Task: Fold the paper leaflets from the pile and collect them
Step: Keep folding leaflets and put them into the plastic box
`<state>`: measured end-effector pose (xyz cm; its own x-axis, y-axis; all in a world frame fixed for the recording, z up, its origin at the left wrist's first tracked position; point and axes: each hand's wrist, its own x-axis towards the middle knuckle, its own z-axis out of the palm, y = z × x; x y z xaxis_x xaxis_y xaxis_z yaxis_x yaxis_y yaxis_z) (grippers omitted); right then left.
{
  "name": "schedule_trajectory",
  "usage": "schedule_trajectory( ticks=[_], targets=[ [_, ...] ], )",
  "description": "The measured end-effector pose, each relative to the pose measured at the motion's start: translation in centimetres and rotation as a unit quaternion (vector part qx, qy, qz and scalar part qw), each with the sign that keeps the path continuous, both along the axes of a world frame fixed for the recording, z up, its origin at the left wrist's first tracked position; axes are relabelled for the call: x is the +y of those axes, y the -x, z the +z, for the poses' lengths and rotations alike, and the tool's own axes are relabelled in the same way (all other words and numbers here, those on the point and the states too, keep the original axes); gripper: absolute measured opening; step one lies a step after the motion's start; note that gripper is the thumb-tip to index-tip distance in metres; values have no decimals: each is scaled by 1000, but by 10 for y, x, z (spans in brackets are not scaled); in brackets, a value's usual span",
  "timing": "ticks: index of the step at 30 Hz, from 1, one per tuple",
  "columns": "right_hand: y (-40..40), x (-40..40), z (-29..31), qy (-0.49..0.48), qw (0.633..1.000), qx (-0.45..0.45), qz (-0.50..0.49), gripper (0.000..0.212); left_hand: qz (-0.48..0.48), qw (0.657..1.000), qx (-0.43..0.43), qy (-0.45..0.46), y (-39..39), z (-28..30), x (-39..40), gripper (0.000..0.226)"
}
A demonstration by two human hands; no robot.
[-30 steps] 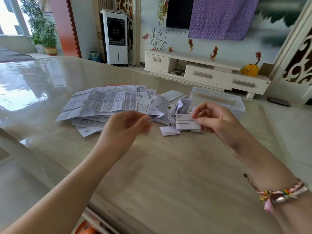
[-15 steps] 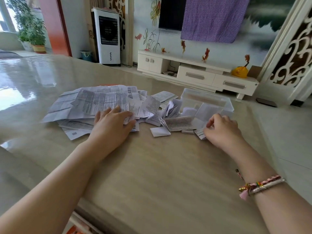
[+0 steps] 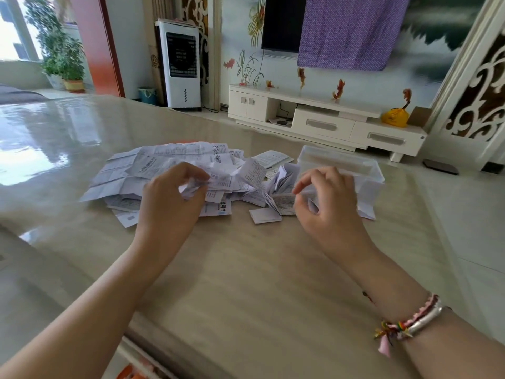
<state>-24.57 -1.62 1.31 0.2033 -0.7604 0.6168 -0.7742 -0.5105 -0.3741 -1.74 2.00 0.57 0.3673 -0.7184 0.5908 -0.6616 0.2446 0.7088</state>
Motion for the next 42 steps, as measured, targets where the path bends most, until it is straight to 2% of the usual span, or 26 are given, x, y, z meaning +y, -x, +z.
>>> schedule_trajectory(
  ticks=[5, 8, 14, 16, 19, 22, 25, 27, 29, 32, 35, 38, 40, 42],
  targets=[
    [-15, 11, -7, -14, 996, 20, 84, 18, -44, 994, 101, -13, 0, -1, 15, 41],
    [-18, 14, -8, -34, 992, 20, 124, 28, -104, 986, 122, -45, 1, -1, 29, 52],
    [-18, 19, -9, -65, 979, 42, 187, 51, -224, 966, 106, -78, -4, -6, 52, 45],
    [-20, 18, -11, -76, 974, 53, 208, 44, -253, 958, 107, -87, -7, -6, 56, 43],
    [-21, 16, -15, -75, 971, 49, 220, 16, -267, 950, 126, -97, -11, -6, 57, 40],
    [-21, 21, -11, -114, 964, -14, 240, 3, -252, 953, 120, -115, -12, -6, 54, 38],
    [-20, 23, -5, -177, 948, -87, 249, 4, -208, 964, 123, -111, -12, -6, 50, 27],
    [-19, 21, -5, -191, 944, -109, 245, 13, -207, 957, 162, -120, -10, -4, 49, 22],
    [-19, 18, -7, -197, 946, -114, 231, 25, -201, 954, 173, -142, -9, -5, 49, 28],
    [-19, 16, -9, -216, 953, -108, 184, 34, -167, 960, 141, -176, -11, -10, 48, 41],
    [-18, 15, -13, -209, 968, -29, 132, 35, -108, 980, -4, -168, -10, -18, 48, 64],
    [-19, 17, -11, -176, 978, 55, 94, 35, -92, 978, -128, -140, -8, -20, 50, 82],
    [-19, 19, -9, -154, 981, 82, 89, 34, -85, 974, -159, -136, -12, -19, 50, 82],
    [-20, 22, -8, -130, 980, 86, 127, 31, -99, 968, -193, -125, -15, -19, 48, 65]
  ],
)
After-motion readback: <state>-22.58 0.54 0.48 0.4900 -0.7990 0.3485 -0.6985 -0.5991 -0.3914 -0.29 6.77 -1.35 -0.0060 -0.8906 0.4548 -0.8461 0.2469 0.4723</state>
